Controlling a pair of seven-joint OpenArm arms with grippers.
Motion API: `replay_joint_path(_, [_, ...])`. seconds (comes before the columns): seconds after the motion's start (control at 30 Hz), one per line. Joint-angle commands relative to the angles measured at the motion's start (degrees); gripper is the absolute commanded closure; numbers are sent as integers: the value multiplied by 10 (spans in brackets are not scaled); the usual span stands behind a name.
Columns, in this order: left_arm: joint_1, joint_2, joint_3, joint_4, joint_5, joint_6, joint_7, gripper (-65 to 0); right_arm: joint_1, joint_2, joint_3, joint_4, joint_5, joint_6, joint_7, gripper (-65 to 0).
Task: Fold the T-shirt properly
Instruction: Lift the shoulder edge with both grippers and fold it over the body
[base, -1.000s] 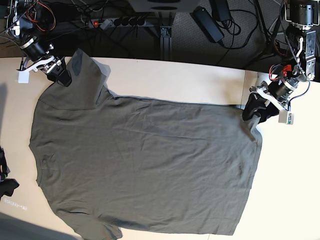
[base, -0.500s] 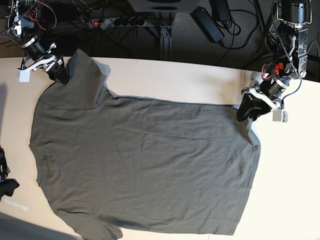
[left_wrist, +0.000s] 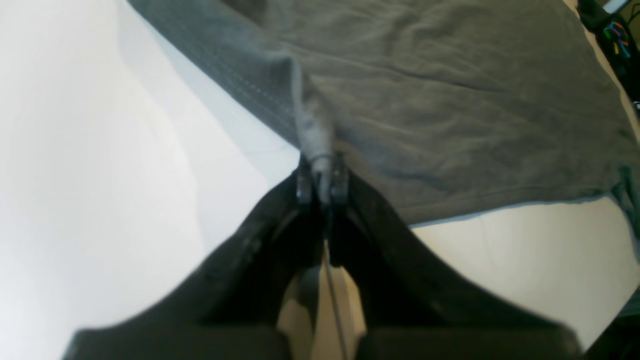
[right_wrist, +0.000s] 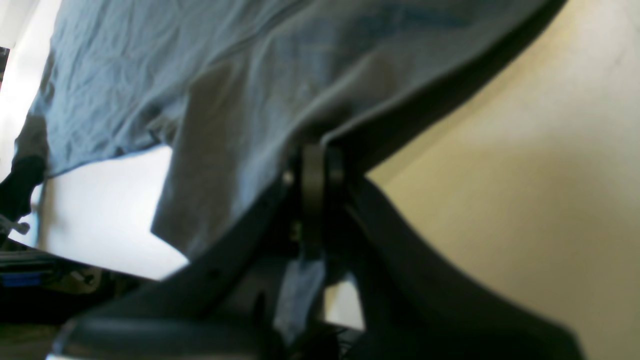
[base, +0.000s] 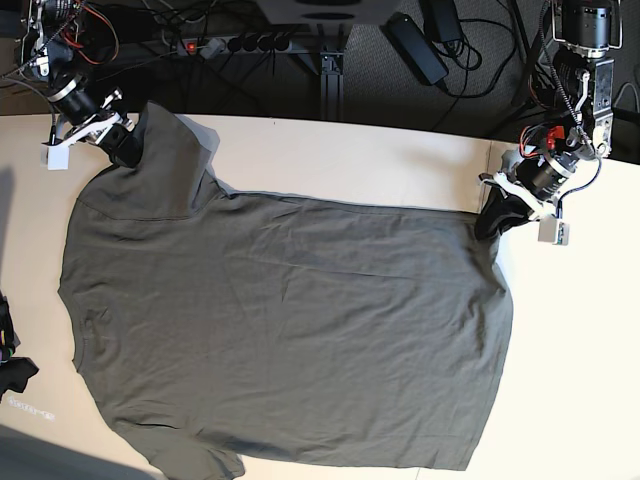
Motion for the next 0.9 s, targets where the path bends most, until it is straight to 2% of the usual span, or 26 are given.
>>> replay_joint_path(0.0, [-2, -7, 0, 9, -1, -18, 41, 0, -2, 9, 3, 11, -9, 41, -19, 0])
replay_joint_path(0.1, [0, -7, -4, 30, -31, -18, 88, 0, -8, 16, 9, 30, -6, 41, -51, 0])
replay_joint_path(0.2, [11, -11, -12, 65, -51, -18, 118, 0, -31, 28, 24, 61, 8, 42, -56, 0])
replay_joint_path(0.37, [61, -23, -36, 163, -61, -18, 123, 0, -78, 37, 74, 132, 35, 43, -74, 0])
replay_joint_path(0.5, [76, -30, -74, 226, -75, -18, 124, 0, -78, 45, 118, 171, 36, 43, -75, 0])
replay_joint_path(0.7, [24, -46, -82, 234, -71, -18, 126, 0, -14, 110, 127, 177, 9, 43, -75, 0])
replay_joint_path(0.87, [-24, -53, -54, 214, -50, -18, 125, 0, 56, 171, 122, 154, 2, 43, -75, 0])
